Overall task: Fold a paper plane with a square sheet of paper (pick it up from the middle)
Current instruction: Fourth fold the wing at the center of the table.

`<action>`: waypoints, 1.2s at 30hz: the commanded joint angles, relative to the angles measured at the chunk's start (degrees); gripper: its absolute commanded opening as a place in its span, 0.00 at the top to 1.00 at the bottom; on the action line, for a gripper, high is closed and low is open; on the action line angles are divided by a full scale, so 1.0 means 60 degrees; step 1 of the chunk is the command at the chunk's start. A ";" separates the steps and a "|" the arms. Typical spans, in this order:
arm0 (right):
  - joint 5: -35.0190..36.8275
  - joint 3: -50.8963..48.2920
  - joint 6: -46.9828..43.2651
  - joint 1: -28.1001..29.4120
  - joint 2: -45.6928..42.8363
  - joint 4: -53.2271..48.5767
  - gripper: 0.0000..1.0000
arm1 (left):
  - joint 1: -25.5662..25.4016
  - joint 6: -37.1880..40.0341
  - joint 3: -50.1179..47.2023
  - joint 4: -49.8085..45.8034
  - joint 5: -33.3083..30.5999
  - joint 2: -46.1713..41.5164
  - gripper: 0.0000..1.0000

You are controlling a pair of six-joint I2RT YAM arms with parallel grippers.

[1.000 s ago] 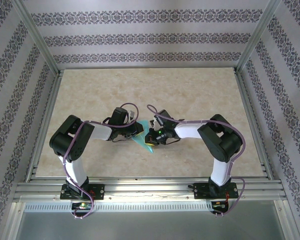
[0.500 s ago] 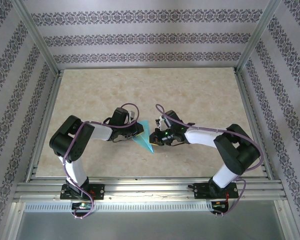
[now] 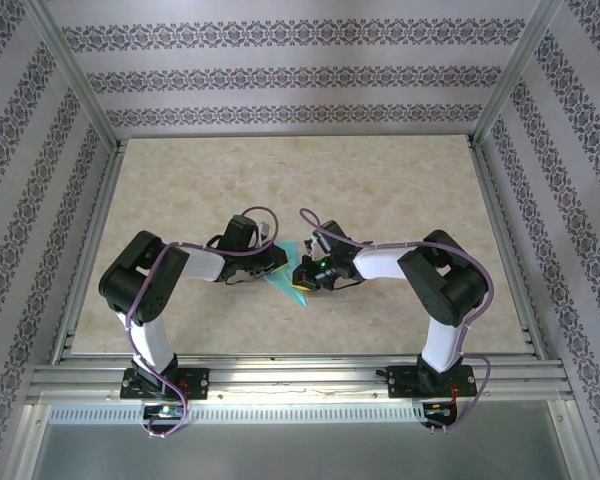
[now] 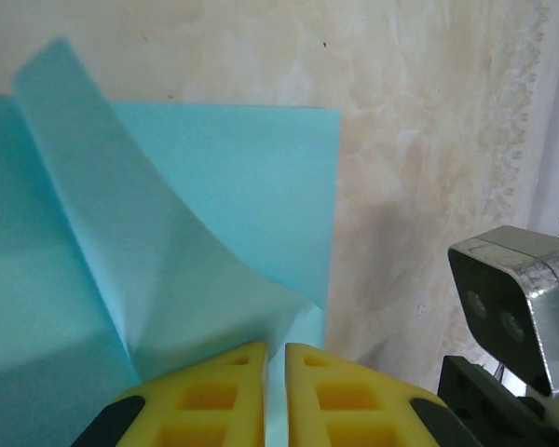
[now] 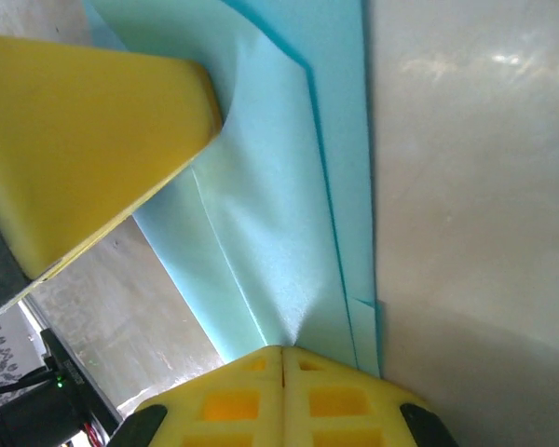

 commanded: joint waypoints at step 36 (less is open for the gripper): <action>-0.0574 -0.0637 -0.2305 -0.0866 -0.0008 -0.2058 1.00 | 0.0054 0.0094 -0.0054 -0.0627 -0.0626 0.0204 0.86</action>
